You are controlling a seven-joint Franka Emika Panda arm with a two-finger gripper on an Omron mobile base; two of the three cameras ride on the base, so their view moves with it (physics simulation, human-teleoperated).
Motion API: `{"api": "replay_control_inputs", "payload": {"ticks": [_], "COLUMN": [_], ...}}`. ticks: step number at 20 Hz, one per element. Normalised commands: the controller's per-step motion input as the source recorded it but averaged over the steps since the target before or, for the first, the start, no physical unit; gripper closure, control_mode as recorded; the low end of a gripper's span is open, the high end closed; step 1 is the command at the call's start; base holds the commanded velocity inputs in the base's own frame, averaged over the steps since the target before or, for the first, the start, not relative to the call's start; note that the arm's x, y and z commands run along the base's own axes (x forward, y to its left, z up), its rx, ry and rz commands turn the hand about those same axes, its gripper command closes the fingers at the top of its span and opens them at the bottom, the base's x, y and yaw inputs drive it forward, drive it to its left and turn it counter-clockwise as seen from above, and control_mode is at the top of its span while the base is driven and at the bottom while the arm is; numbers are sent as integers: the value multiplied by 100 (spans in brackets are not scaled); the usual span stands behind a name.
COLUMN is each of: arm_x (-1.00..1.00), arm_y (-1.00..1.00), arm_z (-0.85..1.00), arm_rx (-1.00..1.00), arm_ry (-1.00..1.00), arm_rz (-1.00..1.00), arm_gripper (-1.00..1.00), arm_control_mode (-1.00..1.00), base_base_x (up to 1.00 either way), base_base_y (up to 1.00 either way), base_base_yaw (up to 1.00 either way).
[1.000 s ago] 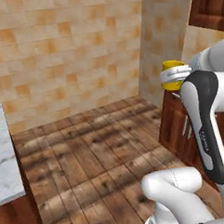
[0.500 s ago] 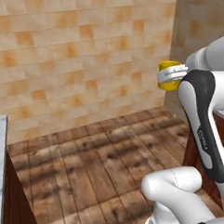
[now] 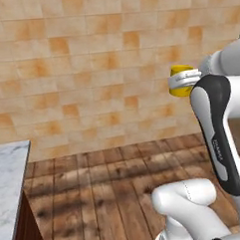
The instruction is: There is a tray on the dining counter. Grab the cup, mug, and pitcher and place them on the tray. The pitcher may be placed next to the tray if it cannot fit the tray.
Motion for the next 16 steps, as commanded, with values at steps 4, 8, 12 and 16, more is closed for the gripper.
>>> {"api": "replay_control_inputs", "payload": {"ticks": [4, 8, 12, 16], "arm_x": [0, 0, 0, 0], "arm_y": [0, 0, 0, 0], "arm_z": [0, 0, 0, 0], "arm_rx": [0, 0, 0, 0], "arm_ry": [0, 0, 0, 0], "arm_rz": [0, 0, 0, 0], "arm_gripper": [100, 100, 100, 100], "arm_control_mode": [100, 100, 100, 100], "base_base_x": [100, 100, 100, 78], "base_base_y": [0, -4, -8, -32], "base_base_yaw": [33, 31, 31, 28]}}
